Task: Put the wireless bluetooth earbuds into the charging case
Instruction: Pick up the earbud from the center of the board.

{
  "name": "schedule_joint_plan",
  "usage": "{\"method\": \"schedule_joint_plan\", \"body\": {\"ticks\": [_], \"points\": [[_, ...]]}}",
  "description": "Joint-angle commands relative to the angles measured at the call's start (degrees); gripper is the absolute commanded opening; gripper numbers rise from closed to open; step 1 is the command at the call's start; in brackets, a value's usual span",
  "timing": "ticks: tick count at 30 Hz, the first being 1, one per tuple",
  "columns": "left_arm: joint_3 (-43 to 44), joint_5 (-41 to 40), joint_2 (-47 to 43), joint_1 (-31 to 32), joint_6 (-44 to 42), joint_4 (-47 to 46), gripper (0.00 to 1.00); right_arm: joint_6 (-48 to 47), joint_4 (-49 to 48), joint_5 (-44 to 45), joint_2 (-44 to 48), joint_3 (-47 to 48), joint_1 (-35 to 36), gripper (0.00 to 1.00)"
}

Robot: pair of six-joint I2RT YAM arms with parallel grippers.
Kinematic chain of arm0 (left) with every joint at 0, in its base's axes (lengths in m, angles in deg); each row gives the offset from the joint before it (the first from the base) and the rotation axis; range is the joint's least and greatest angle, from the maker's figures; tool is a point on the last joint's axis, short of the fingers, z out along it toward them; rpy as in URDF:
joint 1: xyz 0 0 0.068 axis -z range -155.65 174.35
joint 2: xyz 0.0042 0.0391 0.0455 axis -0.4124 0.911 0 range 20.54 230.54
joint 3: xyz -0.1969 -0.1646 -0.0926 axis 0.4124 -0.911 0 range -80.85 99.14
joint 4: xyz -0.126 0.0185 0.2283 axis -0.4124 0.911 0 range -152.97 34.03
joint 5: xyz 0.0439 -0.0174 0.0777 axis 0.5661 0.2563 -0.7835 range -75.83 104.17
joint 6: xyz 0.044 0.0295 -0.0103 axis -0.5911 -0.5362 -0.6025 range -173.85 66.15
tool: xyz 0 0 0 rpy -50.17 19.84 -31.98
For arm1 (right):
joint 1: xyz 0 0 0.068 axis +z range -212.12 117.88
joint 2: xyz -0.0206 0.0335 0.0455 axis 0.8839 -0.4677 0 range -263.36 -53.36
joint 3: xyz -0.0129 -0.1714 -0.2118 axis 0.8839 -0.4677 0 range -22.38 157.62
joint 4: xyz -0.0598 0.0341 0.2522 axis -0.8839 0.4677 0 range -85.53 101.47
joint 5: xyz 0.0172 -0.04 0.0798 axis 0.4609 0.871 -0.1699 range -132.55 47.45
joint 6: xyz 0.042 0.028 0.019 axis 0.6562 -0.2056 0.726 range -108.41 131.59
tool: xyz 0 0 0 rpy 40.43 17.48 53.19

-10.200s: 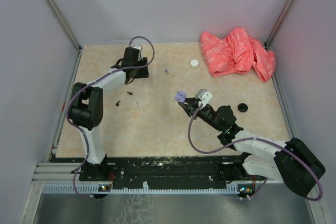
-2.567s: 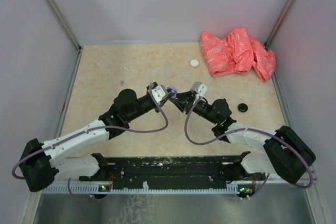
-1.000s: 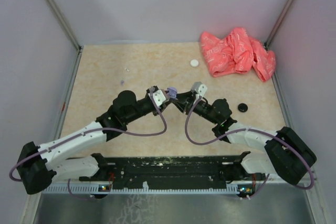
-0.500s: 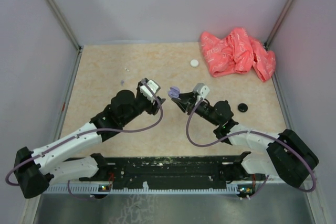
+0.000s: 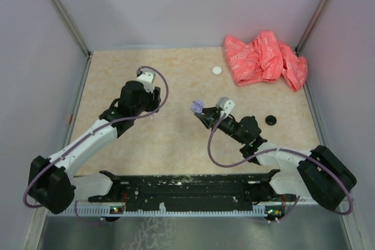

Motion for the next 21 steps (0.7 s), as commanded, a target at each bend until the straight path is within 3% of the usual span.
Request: {"method": "schedule_joint_plan", "body": {"ticks": [1,9,21], "points": [[2.95,0.59,3.15,-4.81,3.14,3.61,0.65,-1.11,-4.81,0.85,1.59,-0.45,-0.17,0.0],[7.73,3.09,13.0,-15.86,2.64,4.53,0.64,-1.93,-5.29,2.19,1.74,-1.76,-0.17,0.0],[19.88,10.45,31.8,-24.99,2.94,6.17,0.58,-2.46,-6.26,3.1,1.35,-2.65,-0.13,0.0]]}}
